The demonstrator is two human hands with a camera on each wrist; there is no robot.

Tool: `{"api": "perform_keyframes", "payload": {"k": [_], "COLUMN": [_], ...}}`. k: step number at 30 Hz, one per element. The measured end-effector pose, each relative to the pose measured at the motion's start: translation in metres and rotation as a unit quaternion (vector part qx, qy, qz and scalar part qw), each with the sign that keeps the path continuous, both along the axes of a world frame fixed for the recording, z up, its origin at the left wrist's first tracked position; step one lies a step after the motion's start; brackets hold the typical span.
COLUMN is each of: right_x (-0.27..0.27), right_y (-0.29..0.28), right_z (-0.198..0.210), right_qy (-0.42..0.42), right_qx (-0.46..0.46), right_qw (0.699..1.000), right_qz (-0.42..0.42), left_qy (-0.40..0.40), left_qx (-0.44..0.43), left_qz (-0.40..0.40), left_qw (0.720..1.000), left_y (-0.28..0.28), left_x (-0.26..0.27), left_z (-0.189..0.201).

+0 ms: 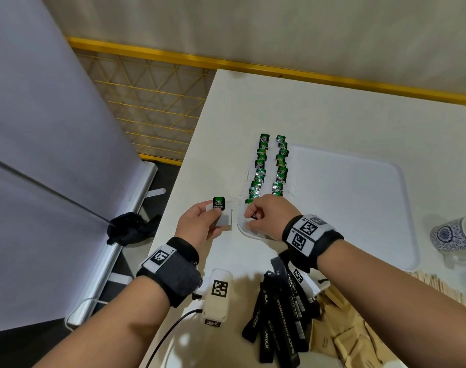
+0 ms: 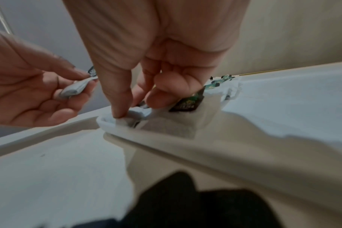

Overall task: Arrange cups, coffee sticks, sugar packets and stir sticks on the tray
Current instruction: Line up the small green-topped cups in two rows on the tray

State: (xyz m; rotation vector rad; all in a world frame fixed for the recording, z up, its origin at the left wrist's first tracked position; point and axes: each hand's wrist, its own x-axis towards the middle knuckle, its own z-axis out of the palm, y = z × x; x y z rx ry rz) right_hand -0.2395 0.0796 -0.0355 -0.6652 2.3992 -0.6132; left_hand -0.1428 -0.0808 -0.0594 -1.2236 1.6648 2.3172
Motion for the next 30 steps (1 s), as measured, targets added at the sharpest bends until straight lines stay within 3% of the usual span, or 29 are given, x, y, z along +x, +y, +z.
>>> {"api": "perform_keyframes", "payload": {"k": [7, 11, 14, 20, 26, 30], "right_x": [-0.006, -0.003, 0.002, 0.007, 0.004, 0.0], "right_y": [-0.002, 0.007, 0.016, 0.022, 0.028, 0.023], "right_z": [0.0, 0.009, 0.015, 0.02, 0.012, 0.006], "right_qy": [0.018, -0.008, -0.073, -0.178, -0.187, -0.123], "right_qx": [0.001, -0.086, -0.133, -0.138, -0.182, -0.125], "right_qw": [1.0, 0.993, 0.978, 0.957, 0.94, 0.966], "right_qz": [-0.012, -0.083, -0.146, -0.183, -0.22, -0.192], "left_qy": [-0.003, 0.009, 0.024, 0.035, 0.03, 0.011], "left_qx": [-0.006, -0.003, 0.01, -0.014, -0.034, -0.062], "left_qz": [-0.014, -0.035, -0.053, -0.109, -0.123, -0.133], "left_qw": [1.0, 0.999, 0.998, 0.993, 0.991, 0.989], "left_y": [0.004, 0.01, 0.018, 0.036, 0.04, 0.035], "left_x": [-0.002, -0.003, -0.006, -0.012, -0.015, -0.014], "left_z": [0.005, 0.01, 0.016, 0.02, 0.021, 0.016]}}
